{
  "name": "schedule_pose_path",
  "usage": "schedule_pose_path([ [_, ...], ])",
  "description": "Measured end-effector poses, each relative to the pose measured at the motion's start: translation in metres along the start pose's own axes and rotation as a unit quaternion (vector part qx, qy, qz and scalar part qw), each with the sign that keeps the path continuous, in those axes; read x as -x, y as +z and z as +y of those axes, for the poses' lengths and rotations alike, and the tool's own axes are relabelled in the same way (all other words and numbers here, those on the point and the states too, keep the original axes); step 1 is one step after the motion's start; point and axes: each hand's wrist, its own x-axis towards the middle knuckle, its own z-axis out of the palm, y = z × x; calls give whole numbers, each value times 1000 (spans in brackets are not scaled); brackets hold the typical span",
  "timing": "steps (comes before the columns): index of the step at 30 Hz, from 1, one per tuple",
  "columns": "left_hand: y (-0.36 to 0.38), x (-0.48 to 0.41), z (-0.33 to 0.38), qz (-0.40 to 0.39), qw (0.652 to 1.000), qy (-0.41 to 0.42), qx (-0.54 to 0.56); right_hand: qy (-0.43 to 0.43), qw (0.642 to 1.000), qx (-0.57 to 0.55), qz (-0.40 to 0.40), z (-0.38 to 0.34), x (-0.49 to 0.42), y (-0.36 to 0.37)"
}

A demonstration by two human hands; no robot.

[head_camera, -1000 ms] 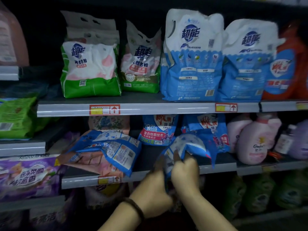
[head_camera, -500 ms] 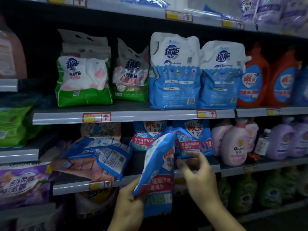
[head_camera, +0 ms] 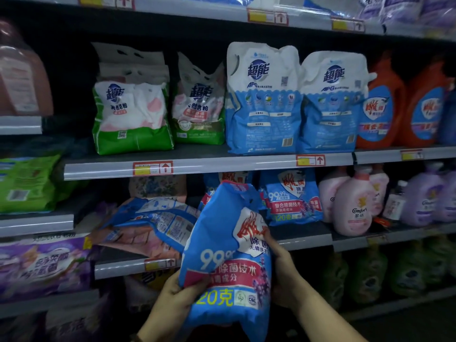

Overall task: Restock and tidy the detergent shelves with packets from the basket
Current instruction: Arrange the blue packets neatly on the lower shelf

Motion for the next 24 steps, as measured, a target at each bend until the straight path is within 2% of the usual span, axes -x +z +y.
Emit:
schedule_pose_path([
  [3, -8, -8, 4, 3, 1000, -14, 0, -33, 999, 3, 18, -9, -2, 2],
  [9, -11, -28, 34, -6, 991, -2, -132, -137, 987, 8, 88, -29, -12, -8],
  [13, 4, -50, 40, 68, 991, 50, -105, -213, 968, 68, 113, -40, -9, -2],
  [17, 20, -63, 43, 129, 984, 77, -90, -254, 959, 77, 100, -54, -13, -2],
  [21, 37, -72, 46, 144, 983, 82, -77, -247, 962, 95, 70, -66, -20, -15],
  [24, 38, -83, 44, 141, 985, 75, -67, -238, 968, 64, 43, -65, -26, -27],
])
